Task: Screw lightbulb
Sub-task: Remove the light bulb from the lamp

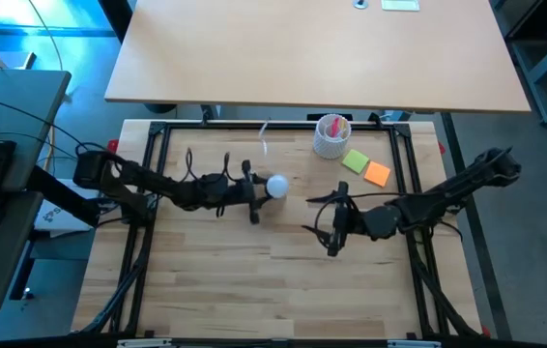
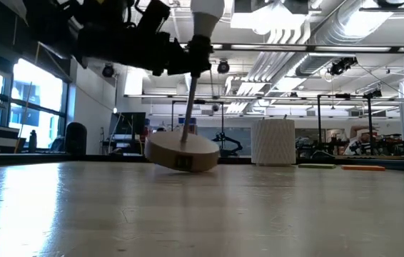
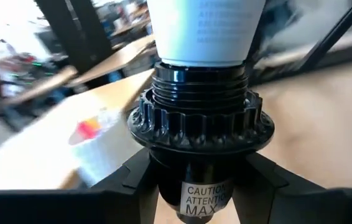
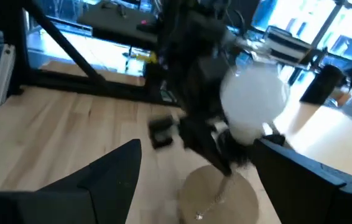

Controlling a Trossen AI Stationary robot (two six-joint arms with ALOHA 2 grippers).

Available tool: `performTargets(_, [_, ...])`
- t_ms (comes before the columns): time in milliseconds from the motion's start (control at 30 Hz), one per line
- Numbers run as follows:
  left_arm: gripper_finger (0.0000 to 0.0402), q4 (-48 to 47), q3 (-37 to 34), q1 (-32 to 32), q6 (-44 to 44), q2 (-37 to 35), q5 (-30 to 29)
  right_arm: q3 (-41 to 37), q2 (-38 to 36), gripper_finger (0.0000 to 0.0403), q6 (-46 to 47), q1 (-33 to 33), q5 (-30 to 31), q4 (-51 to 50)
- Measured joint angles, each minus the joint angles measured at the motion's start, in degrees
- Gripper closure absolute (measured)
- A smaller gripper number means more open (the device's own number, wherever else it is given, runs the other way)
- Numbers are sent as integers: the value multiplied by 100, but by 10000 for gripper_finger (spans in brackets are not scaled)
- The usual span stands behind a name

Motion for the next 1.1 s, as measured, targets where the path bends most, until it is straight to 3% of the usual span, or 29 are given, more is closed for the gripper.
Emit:
performTargets(267, [258,-1391,384,38,1530,-353,-714,1953,555,96,-1083,69,-48,-2599])
performTargets(467, [258,-1834,448,-105,1372,-345,-777,3191,1485,96,-2133,13,368,-4384])
performTargets(600, [258,-1905,454,-231,1320,-350,-865,3849,2031,96,-2854,-43,820,-4943])
performTargets(767, [258,-1907,455,-365,1217,-348,-858,4528,2449,96,-3398,-203,817,-5288])
performTargets(933, [258,-1915,459,-478,1089,-348,-1018,5111,2554,96,-1760,-532,468,-5567])
performTargets(1100, [258,-1927,459,-571,996,-341,-1549,5389,2546,96,1342,-1031,-407,-6143])
